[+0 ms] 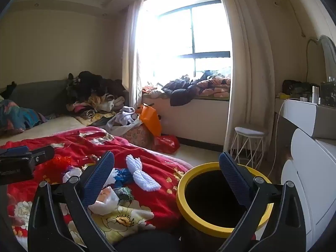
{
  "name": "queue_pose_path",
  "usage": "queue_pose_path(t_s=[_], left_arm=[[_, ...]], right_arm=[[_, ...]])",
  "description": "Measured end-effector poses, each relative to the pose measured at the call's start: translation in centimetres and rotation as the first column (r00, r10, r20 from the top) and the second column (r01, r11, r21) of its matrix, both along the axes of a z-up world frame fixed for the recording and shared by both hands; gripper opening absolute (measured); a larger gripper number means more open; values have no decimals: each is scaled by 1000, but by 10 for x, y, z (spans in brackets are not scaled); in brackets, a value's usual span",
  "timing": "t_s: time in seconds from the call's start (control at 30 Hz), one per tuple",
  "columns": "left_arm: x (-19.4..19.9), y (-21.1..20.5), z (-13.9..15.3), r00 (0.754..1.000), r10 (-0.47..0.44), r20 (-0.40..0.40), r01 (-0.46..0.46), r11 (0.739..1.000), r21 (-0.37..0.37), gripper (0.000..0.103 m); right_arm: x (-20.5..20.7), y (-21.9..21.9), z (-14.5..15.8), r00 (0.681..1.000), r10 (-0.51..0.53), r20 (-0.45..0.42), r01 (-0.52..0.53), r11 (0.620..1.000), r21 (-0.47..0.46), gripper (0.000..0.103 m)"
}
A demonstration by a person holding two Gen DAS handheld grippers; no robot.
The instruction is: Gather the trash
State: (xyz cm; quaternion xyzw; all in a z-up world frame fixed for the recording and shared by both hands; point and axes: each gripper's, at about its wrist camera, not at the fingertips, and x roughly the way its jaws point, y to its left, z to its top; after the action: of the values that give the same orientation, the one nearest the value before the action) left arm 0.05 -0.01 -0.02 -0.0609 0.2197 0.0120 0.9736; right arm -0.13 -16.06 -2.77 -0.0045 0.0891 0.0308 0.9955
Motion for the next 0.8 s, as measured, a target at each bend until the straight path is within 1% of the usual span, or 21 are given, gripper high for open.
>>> queue_pose_path(t_s=[0.03, 0.27, 0.43, 0.8], left_arm=[[0, 2, 0, 1000, 2, -1, -2, 1000, -16, 92], [-1, 1, 2, 1000, -5, 8, 5, 1000, 3, 92], [-7, -5, 3, 1000, -16, 8, 15, 1000, 5, 93], [-6, -4, 7, 1000, -24, 11, 24, 1000, 4, 93]], right_arm=[[1, -1, 0, 1000, -10, -14, 10, 1000, 6, 97], [1, -1, 0, 1000, -13, -10, 13, 1000, 6, 97], [1, -1, -1, 1000, -14, -11, 14, 1000, 8, 97], [-1, -5, -1, 1000, -19, -10, 19, 1000, 14, 97]])
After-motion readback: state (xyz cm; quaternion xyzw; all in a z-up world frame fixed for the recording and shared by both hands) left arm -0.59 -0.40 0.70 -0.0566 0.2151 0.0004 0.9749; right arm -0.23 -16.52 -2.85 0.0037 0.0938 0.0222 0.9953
